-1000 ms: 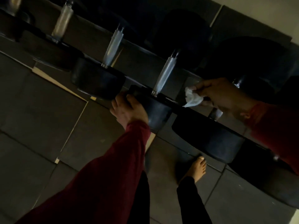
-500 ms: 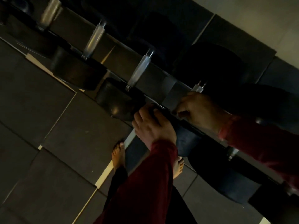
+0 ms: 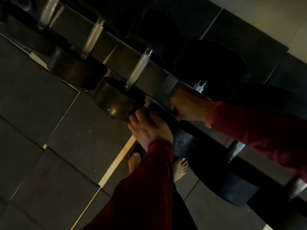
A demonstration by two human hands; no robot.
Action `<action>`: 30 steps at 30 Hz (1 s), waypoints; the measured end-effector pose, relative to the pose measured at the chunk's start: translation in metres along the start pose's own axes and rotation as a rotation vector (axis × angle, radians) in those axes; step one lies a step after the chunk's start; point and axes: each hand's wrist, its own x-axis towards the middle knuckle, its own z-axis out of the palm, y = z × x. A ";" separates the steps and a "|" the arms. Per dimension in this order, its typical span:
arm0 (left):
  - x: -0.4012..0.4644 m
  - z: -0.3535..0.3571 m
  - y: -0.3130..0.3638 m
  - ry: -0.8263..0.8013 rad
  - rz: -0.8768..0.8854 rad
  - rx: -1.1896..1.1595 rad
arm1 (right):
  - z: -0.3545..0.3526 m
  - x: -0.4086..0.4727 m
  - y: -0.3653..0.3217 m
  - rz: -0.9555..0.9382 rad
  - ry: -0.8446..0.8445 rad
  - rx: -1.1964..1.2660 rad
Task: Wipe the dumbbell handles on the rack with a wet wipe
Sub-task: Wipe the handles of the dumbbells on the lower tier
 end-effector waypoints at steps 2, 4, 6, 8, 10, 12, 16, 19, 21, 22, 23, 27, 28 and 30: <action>0.000 0.000 0.001 0.001 -0.003 0.000 | -0.008 -0.003 -0.003 0.020 -0.049 0.081; 0.000 0.000 0.002 -0.006 -0.012 -0.001 | -0.006 -0.010 -0.002 0.038 -0.038 0.090; 0.000 -0.001 0.004 -0.012 -0.015 0.001 | -0.004 -0.008 -0.007 0.083 0.000 0.036; 0.000 -0.001 0.004 -0.018 -0.014 0.006 | 0.001 0.004 -0.009 0.126 0.019 0.008; 0.000 -0.001 0.004 -0.022 -0.018 0.013 | 0.000 0.024 -0.008 0.156 -0.053 -0.002; 0.001 -0.001 0.004 -0.023 -0.020 0.024 | -0.003 0.042 -0.004 0.143 -0.163 -0.019; 0.000 0.000 0.003 -0.030 -0.017 0.037 | 0.002 0.054 -0.003 0.203 -0.179 0.019; 0.000 0.001 0.001 -0.033 -0.026 0.054 | 0.016 0.034 0.003 0.162 -0.028 0.117; -0.001 0.001 0.002 -0.023 -0.027 0.046 | 0.022 0.014 0.011 0.162 0.028 0.294; -0.001 0.001 0.002 -0.022 -0.028 0.042 | 0.023 0.005 0.013 0.150 0.045 0.344; -0.002 0.001 0.002 -0.024 -0.030 0.042 | 0.023 -0.002 0.012 0.131 0.064 0.356; -0.002 0.000 0.004 -0.033 -0.032 0.055 | 0.016 -0.004 -0.003 0.123 0.118 0.222; -0.002 0.000 0.004 -0.032 -0.033 0.059 | 0.012 0.001 -0.005 0.142 0.114 0.178; -0.002 -0.001 0.005 -0.038 -0.038 0.065 | 0.006 0.016 -0.008 0.180 0.054 0.118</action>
